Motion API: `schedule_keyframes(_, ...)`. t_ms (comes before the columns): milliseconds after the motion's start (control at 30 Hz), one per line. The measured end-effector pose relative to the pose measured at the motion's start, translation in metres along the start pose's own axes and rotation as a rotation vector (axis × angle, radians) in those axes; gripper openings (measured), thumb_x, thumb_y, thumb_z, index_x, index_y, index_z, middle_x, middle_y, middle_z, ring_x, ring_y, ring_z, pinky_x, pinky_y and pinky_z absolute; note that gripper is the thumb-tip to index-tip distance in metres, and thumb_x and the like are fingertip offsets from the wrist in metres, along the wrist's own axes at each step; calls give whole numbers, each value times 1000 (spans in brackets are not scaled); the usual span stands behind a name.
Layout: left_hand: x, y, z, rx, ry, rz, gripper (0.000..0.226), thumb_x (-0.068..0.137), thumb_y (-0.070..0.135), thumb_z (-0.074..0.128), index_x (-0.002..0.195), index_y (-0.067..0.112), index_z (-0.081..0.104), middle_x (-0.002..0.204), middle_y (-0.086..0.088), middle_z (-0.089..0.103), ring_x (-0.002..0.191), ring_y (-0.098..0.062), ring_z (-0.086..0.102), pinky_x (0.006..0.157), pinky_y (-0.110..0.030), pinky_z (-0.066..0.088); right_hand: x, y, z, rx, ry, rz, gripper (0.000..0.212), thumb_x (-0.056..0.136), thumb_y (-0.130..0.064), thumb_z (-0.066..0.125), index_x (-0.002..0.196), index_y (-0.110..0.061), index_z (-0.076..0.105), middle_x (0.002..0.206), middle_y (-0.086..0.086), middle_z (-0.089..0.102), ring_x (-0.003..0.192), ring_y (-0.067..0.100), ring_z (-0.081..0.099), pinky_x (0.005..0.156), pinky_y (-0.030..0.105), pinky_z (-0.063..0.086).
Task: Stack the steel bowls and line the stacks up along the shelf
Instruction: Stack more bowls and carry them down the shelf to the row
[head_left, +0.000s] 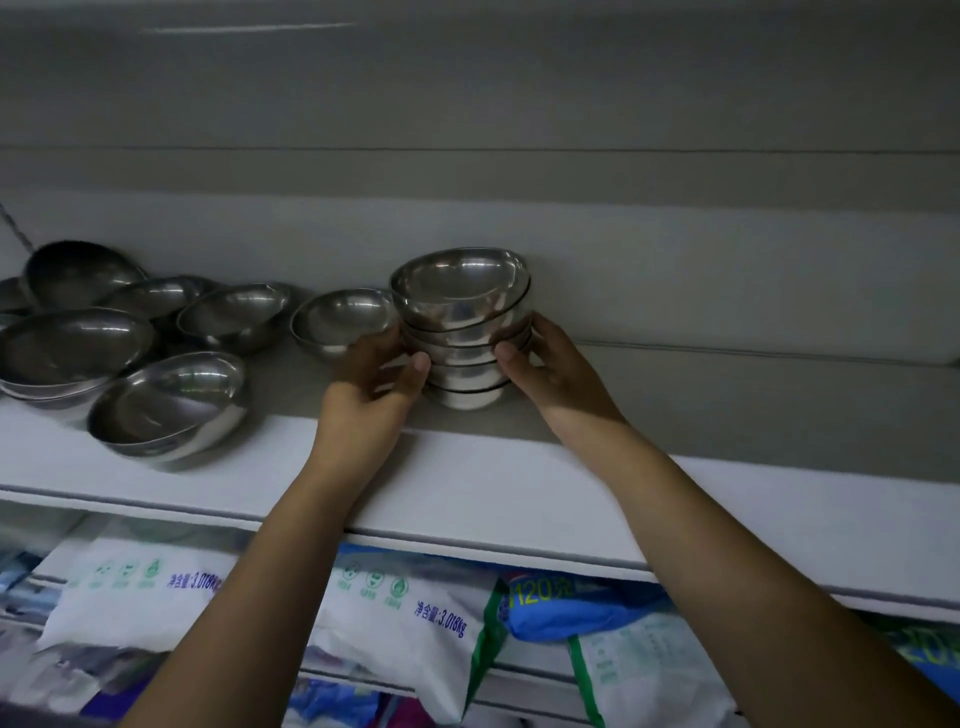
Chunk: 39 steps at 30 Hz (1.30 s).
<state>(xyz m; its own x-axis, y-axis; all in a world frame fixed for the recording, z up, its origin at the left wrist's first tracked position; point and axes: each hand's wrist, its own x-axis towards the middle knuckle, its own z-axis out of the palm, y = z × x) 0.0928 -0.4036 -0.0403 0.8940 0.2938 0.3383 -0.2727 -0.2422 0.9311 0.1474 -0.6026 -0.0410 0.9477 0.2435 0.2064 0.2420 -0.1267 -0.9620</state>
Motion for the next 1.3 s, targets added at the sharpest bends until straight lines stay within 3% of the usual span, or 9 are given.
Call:
schedule_keyframes(167, 8, 6, -1, -54, -36, 10, 49, 88, 23, 76, 134, 20, 57, 130, -1, 67, 120, -14, 64, 100, -32, 52, 6, -16, 1, -97, 82, -28, 75, 73, -78, 64, 141, -55, 43, 139, -21, 58, 125, 4, 58, 108, 35, 46)
schedule_keyframes(333, 16, 7, -1, -78, -96, 49, 28, 92, 11, 72, 108, 33, 66, 101, 20, 70, 97, 7, 63, 80, -5, 47, 15, -25, 4, -59, 202, -73, 82, 67, -83, 68, 139, -48, 48, 137, -7, 64, 127, 5, 59, 112, 37, 44)
schedule_keyframes(500, 17, -1, 0, -146, -82, -4, 48, 89, 18, 75, 135, 14, 61, 127, 3, 67, 118, -7, 61, 78, 3, 42, 9, -25, 16, -102, 243, -112, 87, 75, -84, 58, 135, -21, 60, 130, -6, 68, 125, 8, 61, 102, 30, 48)
schedule_keyframes(667, 17, -2, 0, -210, -112, 9, 43, 89, 20, 75, 130, 23, 62, 121, 9, 67, 111, 9, 58, 78, 2, 42, 2, -24, 27, -60, 262, -52, 84, 74, -82, 62, 137, -27, 58, 135, -4, 66, 130, 15, 58, 112, 51, 44)
schedule_keyframes(833, 21, -1, -3, -221, -134, -8, 38, 87, 23, 78, 120, 29, 61, 115, 13, 66, 99, 22, 57, 81, 0, 42, -2, -34, 38, -17, 300, 20, 62, 67, -85, 63, 117, -48, 65, 122, -22, 70, 122, 2, 62, 109, 39, 47)
schedule_keyframes(967, 32, 12, -14, -181, -157, -58, 65, 85, 35, 79, 142, 29, 49, 140, 4, 58, 125, -5, 56, 104, -21, 43, -7, -26, 40, -105, 293, 56, 89, 68, -89, 60, 145, -46, 45, 144, -14, 58, 135, 7, 52, 114, 45, 42)
schedule_keyframes(1067, 47, 25, -23, -118, -245, 66, 73, 89, 35, 74, 151, 37, 37, 152, 7, 45, 137, -7, 44, 110, -23, 38, -13, -20, 40, -99, 263, 86, 101, 73, -76, 71, 156, -44, 24, 153, -9, 50, 142, 12, 45, 119, 48, 35)
schedule_keyframes(1233, 63, 19, -23, -55, -263, 239, 45, 89, 30, 75, 131, 27, 59, 127, 9, 62, 125, -8, 55, 99, -6, 40, -10, -32, 45, -117, 288, 42, 59, 91, -56, 65, 144, -43, 43, 132, -13, 66, 125, 3, 60, 103, 20, 48)
schedule_keyframes(1300, 63, 16, -21, -67, -240, 261, 40, 87, 29, 78, 124, 25, 62, 121, 7, 65, 121, -8, 58, 94, -8, 41, -9, -30, 46, -97, 332, 69, 68, 82, -71, 65, 142, -46, 46, 131, -10, 67, 124, 6, 62, 107, 31, 49)
